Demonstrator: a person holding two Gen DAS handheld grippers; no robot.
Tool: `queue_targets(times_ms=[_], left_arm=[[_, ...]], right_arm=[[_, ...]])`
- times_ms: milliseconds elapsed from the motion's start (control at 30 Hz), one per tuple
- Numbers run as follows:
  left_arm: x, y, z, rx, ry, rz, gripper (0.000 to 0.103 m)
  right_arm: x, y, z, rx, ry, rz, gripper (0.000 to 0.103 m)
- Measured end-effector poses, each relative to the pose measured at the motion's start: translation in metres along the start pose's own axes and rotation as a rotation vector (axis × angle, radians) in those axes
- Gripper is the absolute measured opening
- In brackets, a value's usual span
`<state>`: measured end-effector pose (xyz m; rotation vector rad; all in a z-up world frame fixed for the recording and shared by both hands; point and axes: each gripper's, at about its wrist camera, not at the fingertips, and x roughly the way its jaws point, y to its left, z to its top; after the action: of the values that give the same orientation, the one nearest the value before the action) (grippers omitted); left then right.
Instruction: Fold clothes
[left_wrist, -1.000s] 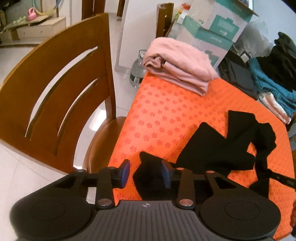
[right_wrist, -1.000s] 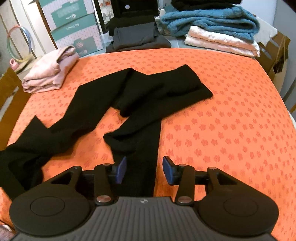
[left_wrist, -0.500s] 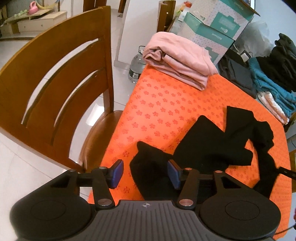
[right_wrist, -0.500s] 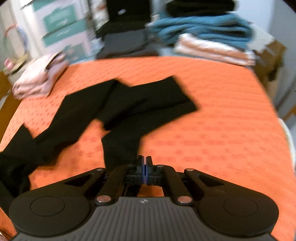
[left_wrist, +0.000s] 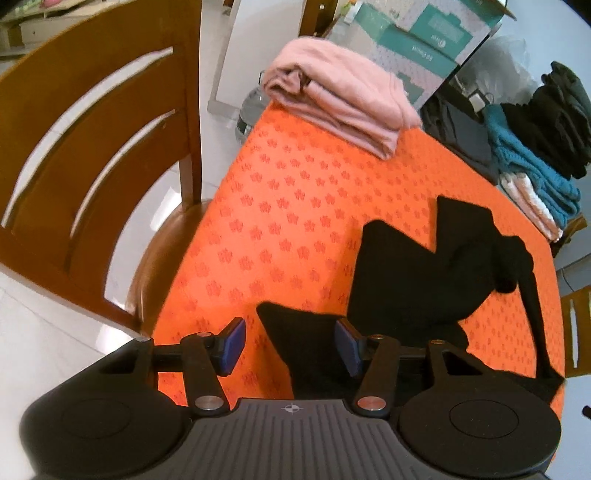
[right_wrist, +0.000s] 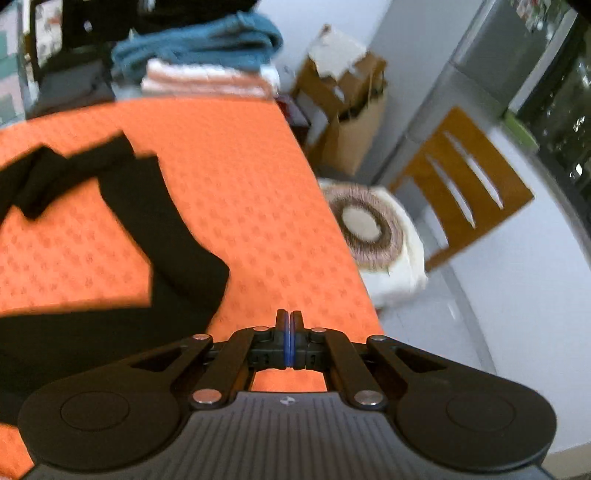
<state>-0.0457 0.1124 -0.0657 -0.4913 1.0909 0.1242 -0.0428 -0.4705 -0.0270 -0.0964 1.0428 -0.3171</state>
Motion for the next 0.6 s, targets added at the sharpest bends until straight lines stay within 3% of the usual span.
queue_targets(times_ms=[300,367,500,600], left_arm=[[0.026,0.003,-0.001,-0.042,0.039,-0.01,0.057],[0.03,0.003,0.001,-0.067,0.043,-0.024,0.047],[0.035,0.002,0.001,-0.083,0.046,-0.033,0.043],[0.037,0.001,0.0,-0.087,0.047,-0.035,0.038]], right_arm=[[-0.007,0.025,0.009,-0.036,0.002,0.231,0.007],[-0.007,0.04,0.014,-0.064,-0.001,0.288,0.008],[-0.009,0.076,0.021,-0.127,-0.001,0.389,0.023],[-0.013,0.101,0.024,-0.173,0.0,0.455,0.025]])
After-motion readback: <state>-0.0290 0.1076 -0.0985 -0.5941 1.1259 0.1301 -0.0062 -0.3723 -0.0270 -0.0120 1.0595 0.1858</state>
